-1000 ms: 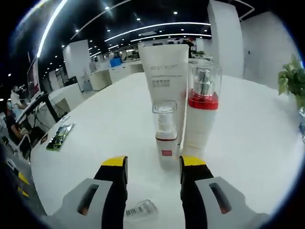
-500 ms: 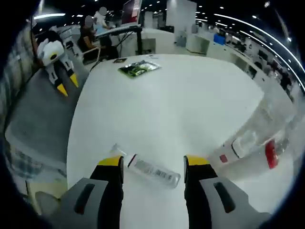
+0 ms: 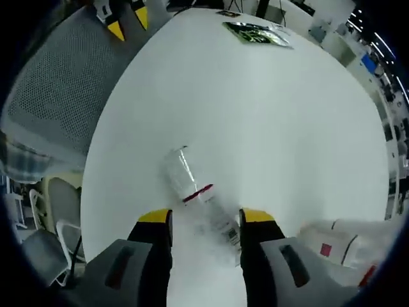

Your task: Arrange the skincare products in the storage area until every visible bottle or jar stands upright without overlapping.

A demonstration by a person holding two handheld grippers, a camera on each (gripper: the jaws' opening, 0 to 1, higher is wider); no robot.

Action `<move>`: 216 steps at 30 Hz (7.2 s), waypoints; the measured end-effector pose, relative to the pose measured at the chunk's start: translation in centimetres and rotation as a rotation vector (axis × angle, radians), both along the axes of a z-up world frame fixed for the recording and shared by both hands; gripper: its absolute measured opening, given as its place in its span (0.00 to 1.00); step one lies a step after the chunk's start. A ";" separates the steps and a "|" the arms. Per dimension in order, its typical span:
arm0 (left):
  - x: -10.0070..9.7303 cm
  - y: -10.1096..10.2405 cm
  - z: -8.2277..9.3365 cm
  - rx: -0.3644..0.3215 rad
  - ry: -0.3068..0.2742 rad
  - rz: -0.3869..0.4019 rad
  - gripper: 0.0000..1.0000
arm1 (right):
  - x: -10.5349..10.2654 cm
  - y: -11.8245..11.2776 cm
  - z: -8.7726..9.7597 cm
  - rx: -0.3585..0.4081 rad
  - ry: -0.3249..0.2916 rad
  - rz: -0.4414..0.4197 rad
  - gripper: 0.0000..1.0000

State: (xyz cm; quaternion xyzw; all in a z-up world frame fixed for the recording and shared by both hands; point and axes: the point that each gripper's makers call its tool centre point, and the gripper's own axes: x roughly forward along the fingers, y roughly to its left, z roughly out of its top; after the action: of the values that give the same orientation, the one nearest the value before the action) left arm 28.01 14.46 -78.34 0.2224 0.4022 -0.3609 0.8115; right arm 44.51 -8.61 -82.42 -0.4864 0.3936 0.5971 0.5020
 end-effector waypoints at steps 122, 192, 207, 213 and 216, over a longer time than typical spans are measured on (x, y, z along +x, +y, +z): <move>1.7 -4.1 8.7 -0.536 -0.075 0.174 0.22 | -13.1 21.9 19.2 1.024 0.201 -0.860 0.21; 3.3 2.1 3.2 -0.120 -0.144 0.107 0.29 | 5.4 2.1 12.1 0.867 -0.225 -1.208 0.19; 2.9 2.1 2.3 -0.102 -0.102 0.096 0.28 | 6.2 -0.2 9.4 0.830 -0.283 -1.229 0.20; 2.8 2.1 2.1 -0.099 -0.090 0.095 0.28 | 7.2 -1.4 9.5 0.843 -0.318 -1.241 0.20; 2.7 2.1 2.0 -0.097 -0.081 0.094 0.28 | 7.7 -1.9 9.7 0.848 -0.348 -1.236 0.20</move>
State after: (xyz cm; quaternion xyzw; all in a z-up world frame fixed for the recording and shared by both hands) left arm 30.76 16.53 -76.36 0.1781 0.3609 -0.3322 0.8530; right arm 52.16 -10.50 -72.77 -0.0308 0.2465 0.2231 0.9426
